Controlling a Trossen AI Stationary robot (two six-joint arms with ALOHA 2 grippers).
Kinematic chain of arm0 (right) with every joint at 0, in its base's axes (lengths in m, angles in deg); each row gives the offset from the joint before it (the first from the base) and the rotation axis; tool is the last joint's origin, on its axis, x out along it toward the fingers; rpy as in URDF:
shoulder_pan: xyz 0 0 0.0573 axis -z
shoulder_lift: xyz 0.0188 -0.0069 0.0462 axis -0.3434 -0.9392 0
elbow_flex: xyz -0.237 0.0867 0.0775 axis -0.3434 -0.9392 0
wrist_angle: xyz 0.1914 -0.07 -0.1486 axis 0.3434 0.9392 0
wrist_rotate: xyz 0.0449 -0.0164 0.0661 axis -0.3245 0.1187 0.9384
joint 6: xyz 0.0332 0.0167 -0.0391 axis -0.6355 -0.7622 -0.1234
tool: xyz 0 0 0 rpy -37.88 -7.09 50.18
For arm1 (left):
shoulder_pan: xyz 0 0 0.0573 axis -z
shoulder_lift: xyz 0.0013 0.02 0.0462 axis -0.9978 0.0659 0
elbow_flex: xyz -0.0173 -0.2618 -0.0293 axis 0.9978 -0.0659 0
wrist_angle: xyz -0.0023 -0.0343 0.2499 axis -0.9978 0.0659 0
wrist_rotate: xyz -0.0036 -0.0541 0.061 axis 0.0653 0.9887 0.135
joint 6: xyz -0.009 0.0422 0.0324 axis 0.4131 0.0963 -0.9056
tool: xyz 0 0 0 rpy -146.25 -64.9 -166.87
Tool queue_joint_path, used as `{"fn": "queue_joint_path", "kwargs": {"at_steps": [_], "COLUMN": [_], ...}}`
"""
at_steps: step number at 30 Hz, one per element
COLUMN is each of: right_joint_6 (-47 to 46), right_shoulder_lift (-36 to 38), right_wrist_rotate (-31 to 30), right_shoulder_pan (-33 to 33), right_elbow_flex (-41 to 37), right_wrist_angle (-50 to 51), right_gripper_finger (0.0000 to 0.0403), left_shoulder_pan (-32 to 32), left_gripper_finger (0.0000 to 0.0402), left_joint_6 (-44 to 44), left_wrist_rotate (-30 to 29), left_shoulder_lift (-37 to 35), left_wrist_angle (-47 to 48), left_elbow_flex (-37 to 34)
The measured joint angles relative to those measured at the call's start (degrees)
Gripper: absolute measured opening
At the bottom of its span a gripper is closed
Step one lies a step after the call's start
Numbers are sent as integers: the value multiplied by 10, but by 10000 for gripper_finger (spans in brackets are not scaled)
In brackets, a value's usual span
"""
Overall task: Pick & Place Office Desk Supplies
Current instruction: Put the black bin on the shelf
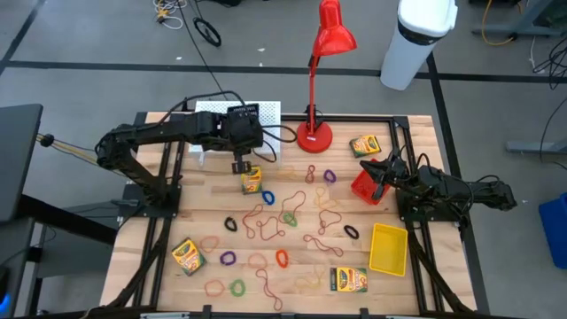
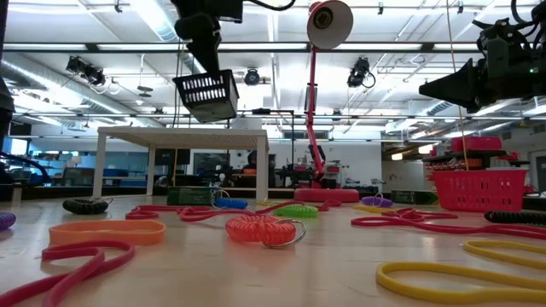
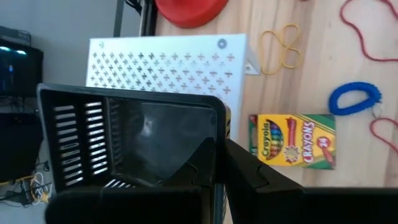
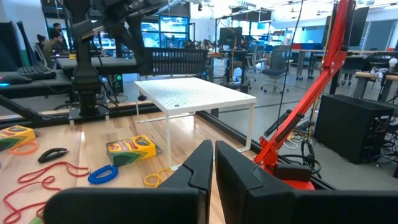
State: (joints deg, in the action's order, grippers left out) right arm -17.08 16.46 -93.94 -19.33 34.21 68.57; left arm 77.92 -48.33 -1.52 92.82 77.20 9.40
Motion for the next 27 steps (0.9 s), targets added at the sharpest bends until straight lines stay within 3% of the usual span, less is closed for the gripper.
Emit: {"fn": "queue_joint_path", "kwargs": {"at_steps": [13,27], "right_joint_6": [0,0], "right_shoulder_lift": [0,0], "right_wrist_rotate": [0,0], "right_shoulder_pan": [0,0], "right_elbow_flex": [0,0], "right_wrist_angle": [0,0], "right_gripper_finger": [28,28], "left_shoulder_pan": [-22,-62], "left_gripper_finger": [20,20], "left_joint_6": [-78,-130], "left_wrist_rotate": [17,37], "left_shoulder_lift": [2,75], "left_wrist_angle": [-98,-162], "left_elbow_flex": [0,0]}}
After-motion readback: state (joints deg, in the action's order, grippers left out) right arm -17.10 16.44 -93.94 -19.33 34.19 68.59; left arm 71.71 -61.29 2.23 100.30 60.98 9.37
